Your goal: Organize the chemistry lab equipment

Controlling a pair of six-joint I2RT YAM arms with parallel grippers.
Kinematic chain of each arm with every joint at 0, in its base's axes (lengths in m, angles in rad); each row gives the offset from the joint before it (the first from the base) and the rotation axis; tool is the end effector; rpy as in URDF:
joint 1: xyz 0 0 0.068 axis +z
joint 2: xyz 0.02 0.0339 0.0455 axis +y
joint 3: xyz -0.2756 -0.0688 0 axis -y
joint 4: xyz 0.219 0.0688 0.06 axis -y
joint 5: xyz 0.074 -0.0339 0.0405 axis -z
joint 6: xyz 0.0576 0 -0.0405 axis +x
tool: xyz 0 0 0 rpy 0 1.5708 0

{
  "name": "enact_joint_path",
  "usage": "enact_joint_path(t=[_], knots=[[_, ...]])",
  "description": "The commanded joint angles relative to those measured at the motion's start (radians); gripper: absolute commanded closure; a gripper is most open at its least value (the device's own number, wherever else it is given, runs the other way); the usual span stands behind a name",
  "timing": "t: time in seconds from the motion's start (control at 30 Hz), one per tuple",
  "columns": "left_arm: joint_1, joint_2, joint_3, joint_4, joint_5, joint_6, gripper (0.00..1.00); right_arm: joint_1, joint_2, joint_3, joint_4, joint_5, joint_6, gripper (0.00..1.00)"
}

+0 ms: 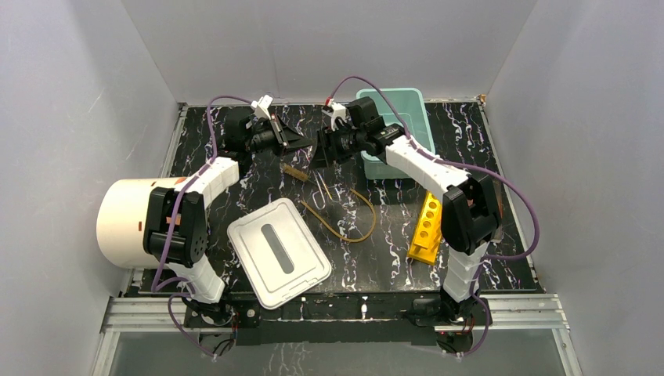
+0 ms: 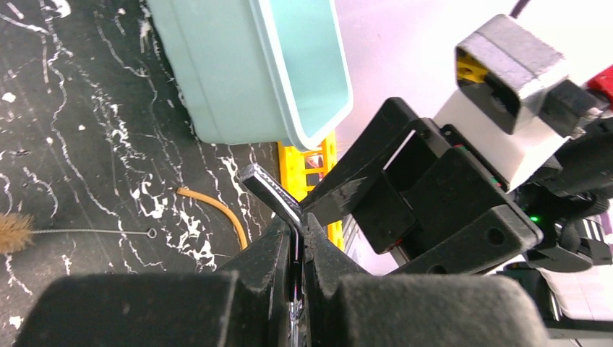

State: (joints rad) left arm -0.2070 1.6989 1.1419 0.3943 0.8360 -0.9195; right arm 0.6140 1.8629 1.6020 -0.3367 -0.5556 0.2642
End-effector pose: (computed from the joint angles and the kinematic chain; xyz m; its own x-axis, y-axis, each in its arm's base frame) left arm 0.3670 -0.1207 0.3038 -0.7755 -0.3820 -0.5026 0.3918 0.3330 -0.8577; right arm 0.3324 0.2715 0.3097 -0.6648 -0.1972 -0.7205 -0.6964 0.5125 0.5024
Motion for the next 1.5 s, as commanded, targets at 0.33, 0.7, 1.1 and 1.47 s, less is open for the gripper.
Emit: enact_joint_path(t=[0.33,0.7,1.1,1.47], knots=[[-0.006,-0.064,0.028,0.108,0.033,-0.084,1.0,0.003,-0.058,-0.062,0.14,-0.04,0.127,0.61],[-0.006,-0.068,0.056,0.02,-0.01,-0.073,0.6,0.0,-0.127,-0.105,0.202,0.008,0.122,1.0],[-0.006,-0.095,0.117,-0.109,-0.068,-0.029,0.21,-0.157,-0.225,-0.087,0.144,0.091,0.072,1.0],[-0.006,-0.131,0.1,-0.314,-0.125,0.116,0.16,-0.285,-0.193,0.086,-0.034,0.561,-0.086,1.0]])
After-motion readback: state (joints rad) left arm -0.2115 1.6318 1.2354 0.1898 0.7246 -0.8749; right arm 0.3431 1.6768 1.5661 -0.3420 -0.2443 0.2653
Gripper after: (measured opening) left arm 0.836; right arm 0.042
